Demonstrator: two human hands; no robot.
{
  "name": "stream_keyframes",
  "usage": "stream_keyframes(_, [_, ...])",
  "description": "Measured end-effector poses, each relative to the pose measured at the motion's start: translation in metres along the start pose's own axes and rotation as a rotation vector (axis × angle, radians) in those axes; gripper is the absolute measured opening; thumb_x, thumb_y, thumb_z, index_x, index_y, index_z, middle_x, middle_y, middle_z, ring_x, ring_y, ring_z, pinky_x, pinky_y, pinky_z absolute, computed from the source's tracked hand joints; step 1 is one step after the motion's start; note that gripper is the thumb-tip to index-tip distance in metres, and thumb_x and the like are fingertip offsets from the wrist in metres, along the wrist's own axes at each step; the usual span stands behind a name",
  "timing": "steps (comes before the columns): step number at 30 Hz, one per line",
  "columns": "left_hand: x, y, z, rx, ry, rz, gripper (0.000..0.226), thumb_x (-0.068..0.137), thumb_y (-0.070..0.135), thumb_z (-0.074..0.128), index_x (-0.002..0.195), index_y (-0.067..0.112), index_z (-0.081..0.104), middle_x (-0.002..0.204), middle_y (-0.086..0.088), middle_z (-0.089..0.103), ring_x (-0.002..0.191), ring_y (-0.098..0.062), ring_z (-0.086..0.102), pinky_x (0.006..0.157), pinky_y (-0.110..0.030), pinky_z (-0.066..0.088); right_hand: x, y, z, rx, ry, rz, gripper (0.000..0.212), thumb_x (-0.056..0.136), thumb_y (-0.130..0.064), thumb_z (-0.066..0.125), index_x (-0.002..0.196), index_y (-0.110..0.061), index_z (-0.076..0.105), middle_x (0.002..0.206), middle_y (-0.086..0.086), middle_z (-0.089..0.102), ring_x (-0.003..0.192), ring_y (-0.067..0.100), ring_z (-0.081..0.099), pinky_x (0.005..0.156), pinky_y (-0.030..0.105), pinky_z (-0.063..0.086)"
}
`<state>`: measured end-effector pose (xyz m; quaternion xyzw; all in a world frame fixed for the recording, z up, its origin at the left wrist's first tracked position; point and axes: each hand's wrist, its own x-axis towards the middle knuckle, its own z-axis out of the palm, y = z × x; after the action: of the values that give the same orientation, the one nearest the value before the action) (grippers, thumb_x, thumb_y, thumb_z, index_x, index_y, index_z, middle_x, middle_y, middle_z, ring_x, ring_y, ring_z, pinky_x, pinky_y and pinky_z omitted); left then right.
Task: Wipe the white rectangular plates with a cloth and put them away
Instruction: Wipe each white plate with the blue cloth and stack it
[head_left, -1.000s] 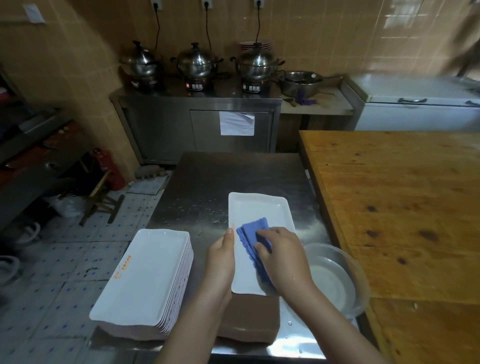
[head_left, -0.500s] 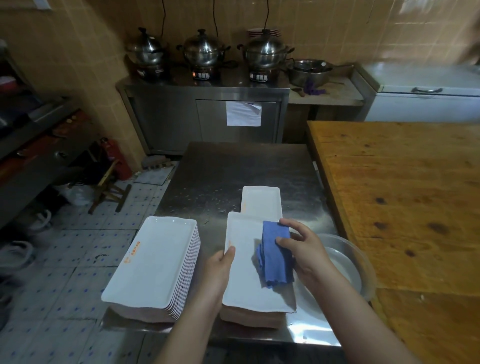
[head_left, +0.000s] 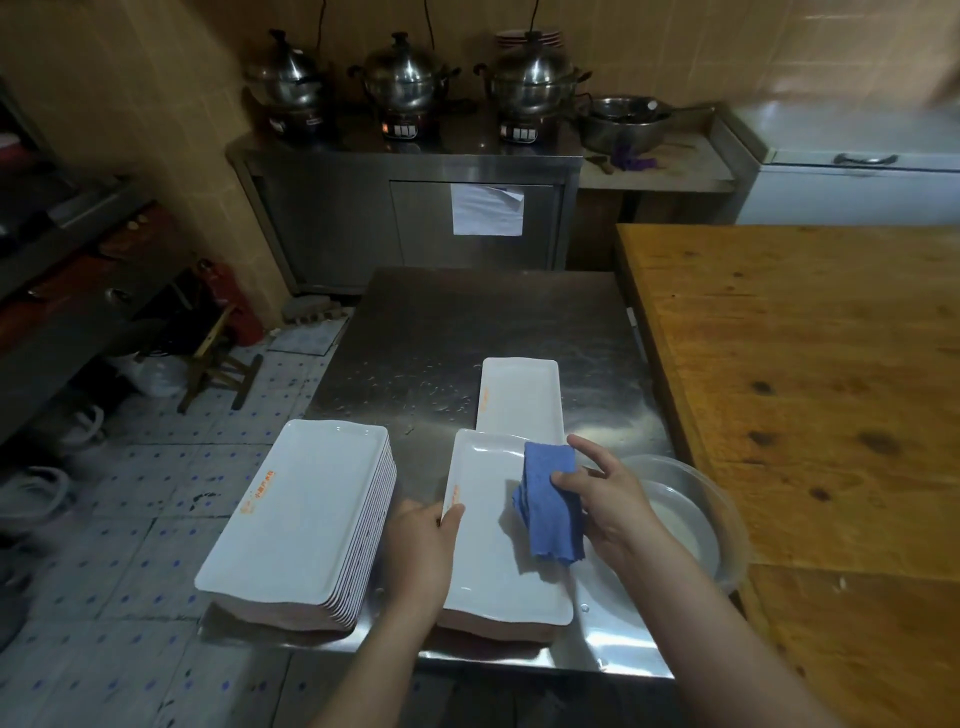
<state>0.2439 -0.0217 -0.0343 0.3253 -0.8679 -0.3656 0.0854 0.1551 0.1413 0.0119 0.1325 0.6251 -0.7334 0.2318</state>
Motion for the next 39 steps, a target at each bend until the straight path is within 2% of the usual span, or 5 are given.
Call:
stream_keyframes(7, [0.01, -0.014, 0.015, -0.092, -0.056, -0.056, 0.028, 0.087, 0.034, 0.06, 0.091, 0.009, 0.072, 0.086, -0.012, 0.061, 0.076, -0.025, 0.061, 0.068, -0.035, 0.052, 0.012, 0.012, 0.0, 0.057, -0.02, 0.087, 0.049, 0.079, 0.004, 0.07, 0.121, -0.013, 0.053, 0.105, 0.017, 0.065, 0.09, 0.029, 0.066, 0.071, 0.038, 0.055])
stream_keyframes(18, [0.083, 0.01, 0.019, -0.159, -0.07, -0.166, 0.031, 0.082, 0.041, 0.062, 0.102, 0.018, 0.065, 0.099, 0.005, 0.061, 0.081, -0.008, 0.053, 0.065, -0.02, 0.035, 0.044, -0.001, 0.012, 0.112, -0.064, 0.17, 0.003, 0.084, 0.001, 0.065, 0.087, 0.0, 0.064, 0.079, 0.015, 0.071, 0.07, 0.025, 0.068, 0.058, 0.032, 0.054])
stream_keyframes(26, [0.167, 0.045, 0.05, -0.061, -0.233, -0.202, 0.037, 0.088, 0.032, 0.056, 0.056, 0.018, 0.045, 0.069, -0.009, 0.055, 0.066, -0.023, 0.049, 0.058, -0.029, 0.032, 0.088, -0.03, 0.029, 0.029, -0.008, 0.129, 0.009, 0.09, -0.01, 0.062, 0.097, -0.008, 0.056, 0.085, 0.011, 0.069, 0.074, 0.022, 0.066, 0.062, 0.033, 0.053])
stream_keyframes(31, [0.206, 0.053, 0.076, 0.113, -0.363, -0.181, 0.045, 0.091, 0.034, 0.052, 0.106, -0.008, 0.061, 0.109, -0.025, 0.064, 0.101, -0.037, 0.06, 0.076, -0.036, 0.046, 0.116, -0.04, 0.034, -0.066, 0.056, 0.099, 0.006, 0.094, -0.019, 0.056, 0.095, -0.014, 0.053, 0.085, 0.006, 0.064, 0.074, 0.017, 0.06, 0.058, 0.03, 0.047])
stream_keyframes(39, [0.229, 0.054, 0.098, 0.134, -0.401, -0.124, 0.028, 0.093, 0.023, 0.051, 0.107, -0.001, 0.057, 0.114, -0.019, 0.063, 0.103, -0.034, 0.058, 0.078, -0.032, 0.043, 0.141, -0.045, 0.029, 0.017, 0.098, 0.148, 0.012, 0.093, -0.018, 0.057, 0.101, -0.01, 0.054, 0.087, 0.008, 0.067, 0.077, 0.021, 0.062, 0.059, 0.031, 0.049])
